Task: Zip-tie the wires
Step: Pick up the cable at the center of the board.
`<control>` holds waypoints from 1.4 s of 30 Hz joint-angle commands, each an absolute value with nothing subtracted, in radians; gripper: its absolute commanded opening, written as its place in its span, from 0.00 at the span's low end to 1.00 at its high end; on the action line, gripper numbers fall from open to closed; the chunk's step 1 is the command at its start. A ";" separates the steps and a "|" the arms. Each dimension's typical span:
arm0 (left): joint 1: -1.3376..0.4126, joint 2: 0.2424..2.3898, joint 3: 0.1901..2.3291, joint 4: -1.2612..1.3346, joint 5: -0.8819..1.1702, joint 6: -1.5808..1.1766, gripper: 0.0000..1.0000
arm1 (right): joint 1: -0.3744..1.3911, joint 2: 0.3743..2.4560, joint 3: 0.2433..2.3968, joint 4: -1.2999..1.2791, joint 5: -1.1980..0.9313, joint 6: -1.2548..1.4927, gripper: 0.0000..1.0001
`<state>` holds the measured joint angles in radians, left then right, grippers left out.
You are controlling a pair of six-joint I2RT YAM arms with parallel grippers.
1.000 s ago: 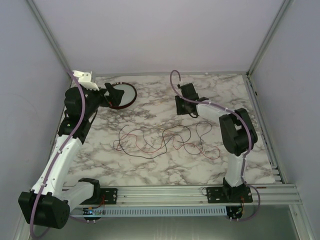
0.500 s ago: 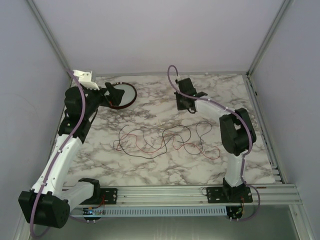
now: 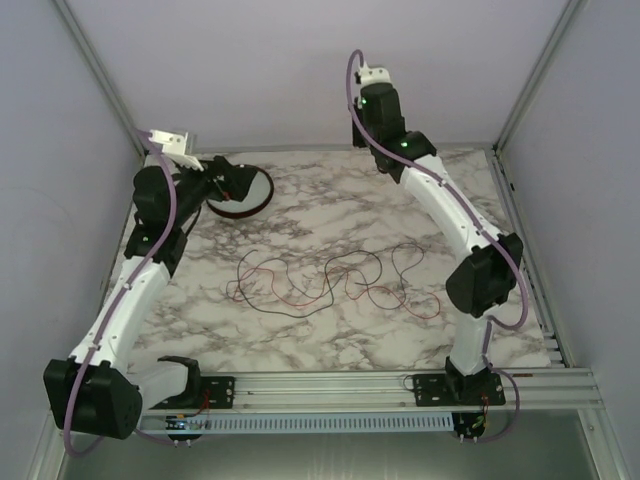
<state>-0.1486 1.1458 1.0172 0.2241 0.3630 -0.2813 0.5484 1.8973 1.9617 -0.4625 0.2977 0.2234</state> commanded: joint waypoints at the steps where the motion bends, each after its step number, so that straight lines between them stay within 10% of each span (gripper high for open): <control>1: -0.150 1.156 0.942 0.432 0.430 -0.330 1.00 | 0.583 1.846 2.123 -0.533 0.280 0.226 0.00; 21: -0.365 1.424 0.822 0.825 0.322 -0.435 1.00 | 0.582 1.686 2.328 -0.436 0.046 0.345 0.00; 42: -0.553 2.010 1.251 0.954 0.277 -0.478 0.97 | 0.579 1.526 2.161 -0.357 0.060 0.365 0.00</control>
<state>-0.5247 1.9446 1.1538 0.8902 0.2832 -0.4747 0.5812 1.5684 2.1761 -0.4114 0.0521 0.3496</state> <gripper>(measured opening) 0.994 0.005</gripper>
